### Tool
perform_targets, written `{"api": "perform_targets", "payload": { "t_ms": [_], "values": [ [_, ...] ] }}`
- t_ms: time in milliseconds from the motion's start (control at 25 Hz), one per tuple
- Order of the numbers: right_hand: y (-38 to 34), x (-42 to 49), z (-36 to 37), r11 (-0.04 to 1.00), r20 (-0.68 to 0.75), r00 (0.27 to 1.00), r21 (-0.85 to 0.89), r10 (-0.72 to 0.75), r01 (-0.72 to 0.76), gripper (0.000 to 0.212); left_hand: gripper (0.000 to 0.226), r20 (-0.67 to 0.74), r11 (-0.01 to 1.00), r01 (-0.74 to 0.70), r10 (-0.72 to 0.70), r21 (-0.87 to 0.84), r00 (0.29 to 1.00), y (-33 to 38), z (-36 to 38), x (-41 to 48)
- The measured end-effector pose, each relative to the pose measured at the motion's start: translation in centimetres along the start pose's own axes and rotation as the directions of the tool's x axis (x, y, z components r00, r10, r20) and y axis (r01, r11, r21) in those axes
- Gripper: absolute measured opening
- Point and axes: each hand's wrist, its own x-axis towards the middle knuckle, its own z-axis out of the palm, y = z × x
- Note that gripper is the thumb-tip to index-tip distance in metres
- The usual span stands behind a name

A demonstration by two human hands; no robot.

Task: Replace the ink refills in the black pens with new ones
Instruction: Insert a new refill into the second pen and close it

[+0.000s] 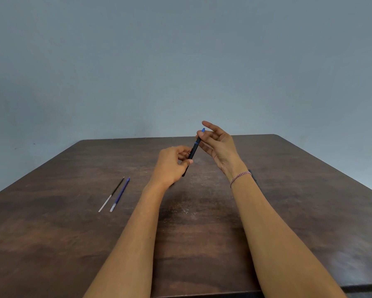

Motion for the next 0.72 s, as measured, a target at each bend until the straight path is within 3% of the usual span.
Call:
{"api": "perform_targets", "payload": {
  "t_ms": [280,480,600,720],
  "values": [
    [-0.04,-0.04,-0.04,0.999,0.117,0.993,0.041,0.025,-0.03,0.033,0.032,-0.014,1.0,0.007,-0.007,-0.006,1.0,-0.04,-0.06,0.05],
    [-0.13,-0.01,0.09,0.998,-0.003,1.0,-0.056,0.019,-0.019,0.03,0.034,0.032,1.0,0.008,-0.008,0.003,0.999,-0.03,0.09,0.02],
    [0.0,0.08,0.04,0.996,0.001,0.999,-0.084,0.041,-0.041,0.029,0.034,0.035,1.0,0.003,-0.003,0.006,0.999,-0.07,0.16,0.03],
    [0.04,0.05,-0.06,0.998,0.044,0.997,-0.003,0.065,-0.065,0.026,0.032,0.012,1.0,0.005,-0.005,-0.001,1.0,-0.16,0.05,0.02]
  ]
}}
